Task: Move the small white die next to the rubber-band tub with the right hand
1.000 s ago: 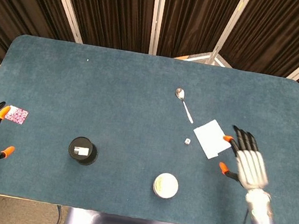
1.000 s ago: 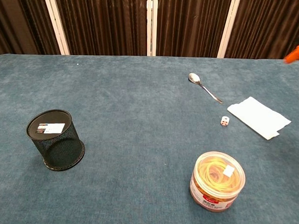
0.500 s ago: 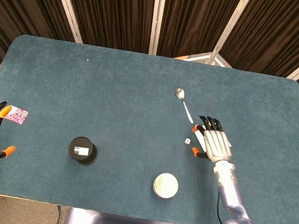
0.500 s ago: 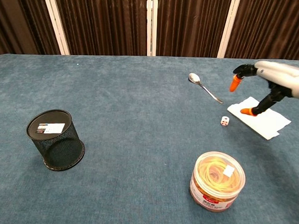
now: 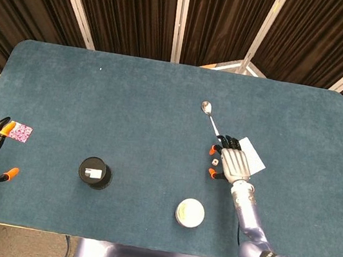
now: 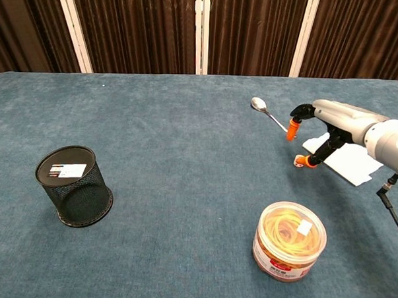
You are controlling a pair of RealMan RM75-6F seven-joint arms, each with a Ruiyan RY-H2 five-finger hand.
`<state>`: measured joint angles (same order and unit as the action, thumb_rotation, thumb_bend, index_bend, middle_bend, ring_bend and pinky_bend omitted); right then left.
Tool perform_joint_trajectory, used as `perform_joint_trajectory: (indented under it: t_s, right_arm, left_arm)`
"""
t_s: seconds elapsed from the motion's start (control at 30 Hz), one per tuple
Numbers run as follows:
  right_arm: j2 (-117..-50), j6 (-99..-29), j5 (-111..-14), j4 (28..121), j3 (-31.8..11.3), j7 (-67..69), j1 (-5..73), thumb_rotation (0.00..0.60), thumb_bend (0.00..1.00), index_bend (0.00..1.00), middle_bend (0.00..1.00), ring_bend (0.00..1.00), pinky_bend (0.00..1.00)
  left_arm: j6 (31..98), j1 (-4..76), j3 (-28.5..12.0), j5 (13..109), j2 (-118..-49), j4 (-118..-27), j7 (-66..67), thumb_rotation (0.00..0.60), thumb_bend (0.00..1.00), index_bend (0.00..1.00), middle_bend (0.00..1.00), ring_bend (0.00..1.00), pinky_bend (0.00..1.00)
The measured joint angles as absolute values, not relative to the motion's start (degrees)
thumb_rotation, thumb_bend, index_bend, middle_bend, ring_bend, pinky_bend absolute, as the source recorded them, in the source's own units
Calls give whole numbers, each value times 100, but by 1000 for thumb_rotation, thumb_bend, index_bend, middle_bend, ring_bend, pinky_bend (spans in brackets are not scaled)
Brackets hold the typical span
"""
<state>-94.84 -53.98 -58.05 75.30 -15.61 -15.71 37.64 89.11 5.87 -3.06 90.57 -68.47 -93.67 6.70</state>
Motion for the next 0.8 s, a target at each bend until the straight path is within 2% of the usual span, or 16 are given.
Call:
perform_joint_trajectory:
  t_s: [0.37,0.53,0.8]
  right_arm:
    - [-9679,-5171,-5446,7095,-1531,-1663,3897,600,180,434,103,0,0]
    - [-9768,-5089,-5380,6901,-1511,-1612,3926,600,223,457,112,0,0]
    - [-9899,-4986,-5318,6645,-1497,-1542,3987,600,234,466,117,0,0]
  left_arm:
    - [8887,605,-300,9051,-6852,-9356,667,600,43,0,0,0,0]
    - [8877,616,-297,9054,-6864,-9377,707,600,43,0,0,0,0]
    - [8858,630,-291,9051,-6872,-9369,713,600,43,0,0,0,0]
